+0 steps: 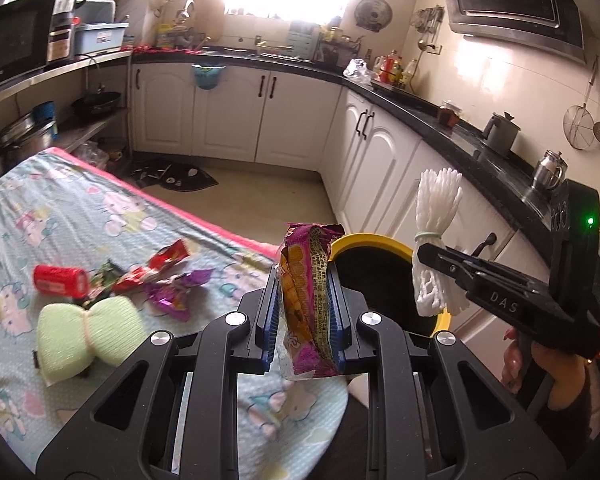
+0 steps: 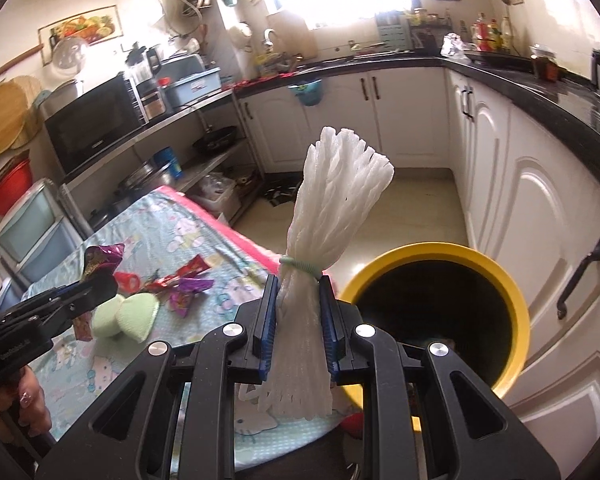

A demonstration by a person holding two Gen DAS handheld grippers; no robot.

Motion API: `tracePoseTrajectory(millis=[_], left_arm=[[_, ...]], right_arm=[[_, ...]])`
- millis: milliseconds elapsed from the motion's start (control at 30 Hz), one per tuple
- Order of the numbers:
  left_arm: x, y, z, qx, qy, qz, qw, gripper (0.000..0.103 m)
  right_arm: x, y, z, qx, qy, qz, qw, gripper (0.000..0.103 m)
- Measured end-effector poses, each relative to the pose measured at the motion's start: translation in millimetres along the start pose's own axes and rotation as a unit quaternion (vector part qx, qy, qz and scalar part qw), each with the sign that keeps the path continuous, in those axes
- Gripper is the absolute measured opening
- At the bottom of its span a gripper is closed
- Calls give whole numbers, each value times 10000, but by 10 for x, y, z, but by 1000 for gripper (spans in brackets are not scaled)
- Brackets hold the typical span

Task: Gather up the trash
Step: 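Carry both items over the yellow bin and open both tools to drop them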

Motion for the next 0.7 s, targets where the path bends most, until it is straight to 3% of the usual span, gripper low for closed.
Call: tracePoseTrajectory(millis=[700], left_arm=[[13, 658, 852, -403, -492, 294, 9975, 15]], right_arm=[[-330, 765, 129, -920, -291, 485, 9942, 20]])
Point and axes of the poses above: each gripper's, at about its wrist camera, not at the fingertips, and z roughly the way its jaws point, y to its right, x to its top, the point moved 6 cm from there along z, roughly the way its jaws point, and after that the axes turned 13 degrees about -z, right-handed, at the moved point
